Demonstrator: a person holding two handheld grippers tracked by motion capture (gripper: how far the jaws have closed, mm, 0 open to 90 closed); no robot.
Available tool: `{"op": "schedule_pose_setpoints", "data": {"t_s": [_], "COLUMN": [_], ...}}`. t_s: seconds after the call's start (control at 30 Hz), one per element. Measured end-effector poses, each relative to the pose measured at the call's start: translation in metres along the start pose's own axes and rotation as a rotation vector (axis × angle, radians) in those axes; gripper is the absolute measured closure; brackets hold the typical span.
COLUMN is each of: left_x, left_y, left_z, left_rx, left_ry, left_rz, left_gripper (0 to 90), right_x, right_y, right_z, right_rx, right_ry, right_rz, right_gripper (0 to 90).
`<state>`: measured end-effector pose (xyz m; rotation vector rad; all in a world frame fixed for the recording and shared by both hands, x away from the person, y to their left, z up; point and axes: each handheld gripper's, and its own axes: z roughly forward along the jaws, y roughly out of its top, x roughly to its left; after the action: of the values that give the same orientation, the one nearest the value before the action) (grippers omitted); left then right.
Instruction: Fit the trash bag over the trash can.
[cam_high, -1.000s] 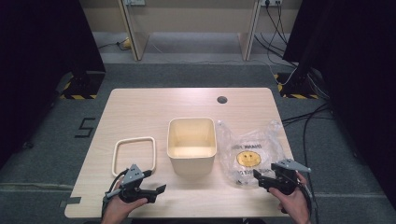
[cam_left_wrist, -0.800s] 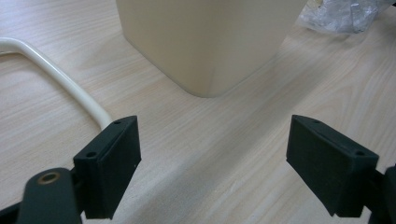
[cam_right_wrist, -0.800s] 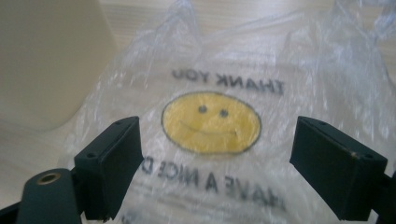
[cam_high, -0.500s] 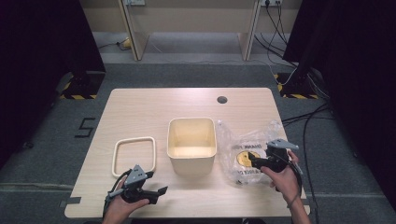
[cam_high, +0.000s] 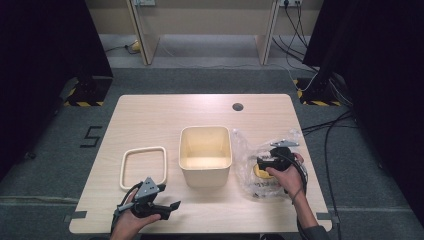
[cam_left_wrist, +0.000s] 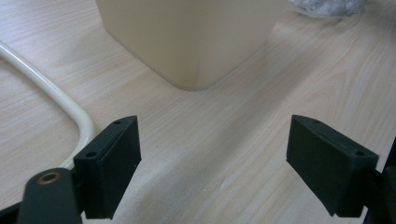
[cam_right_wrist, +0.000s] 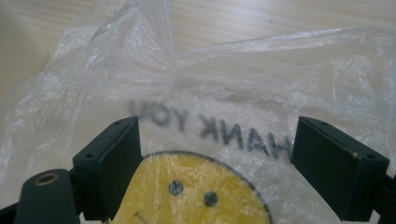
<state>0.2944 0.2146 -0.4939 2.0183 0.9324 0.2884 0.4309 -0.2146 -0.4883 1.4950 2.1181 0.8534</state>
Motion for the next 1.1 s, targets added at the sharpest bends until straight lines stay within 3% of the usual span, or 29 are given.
{"op": "schedule_pose_setpoints", "data": {"t_s": [0.23,0.33,0.4,0.63,0.77,0.9,1.1], "left_x": [0.001,0.001,0.001,0.002,0.003,0.003,0.003], "left_y": [0.0,0.0,0.0,-0.001,-0.001,0.0,0.0], "left_z": [0.0,0.0,0.0,0.0,0.0,-0.001,-0.001], "left_rx": [0.006,0.0,-0.002,0.001,-0.005,-0.006,-0.009], "left_ry": [0.0,0.001,0.0,0.006,0.001,0.002,0.002], "left_rz": [-0.002,-0.004,-0.007,-0.01,-0.016,-0.017,-0.02], "left_gripper": [17.3,17.4,17.6,18.9,19.9,20.2,20.5], "right_x": [0.001,0.001,0.0,0.001,0.003,0.001,-0.004], "right_y": [-0.002,-0.003,-0.003,-0.007,-0.008,-0.008,0.005], "right_z": [0.021,0.022,0.021,0.016,0.017,0.016,-0.006], "right_rx": [0.07,0.065,0.05,-0.01,-0.027,-0.049,-0.167], "right_ry": [-0.008,0.002,0.003,0.035,0.064,0.095,0.091], "right_rz": [-0.027,-0.045,-0.043,-0.07,-0.064,-0.031,-0.004], "right_gripper": [13.1,11.9,21.5,69.0,85.2,89.8,90.0]}}
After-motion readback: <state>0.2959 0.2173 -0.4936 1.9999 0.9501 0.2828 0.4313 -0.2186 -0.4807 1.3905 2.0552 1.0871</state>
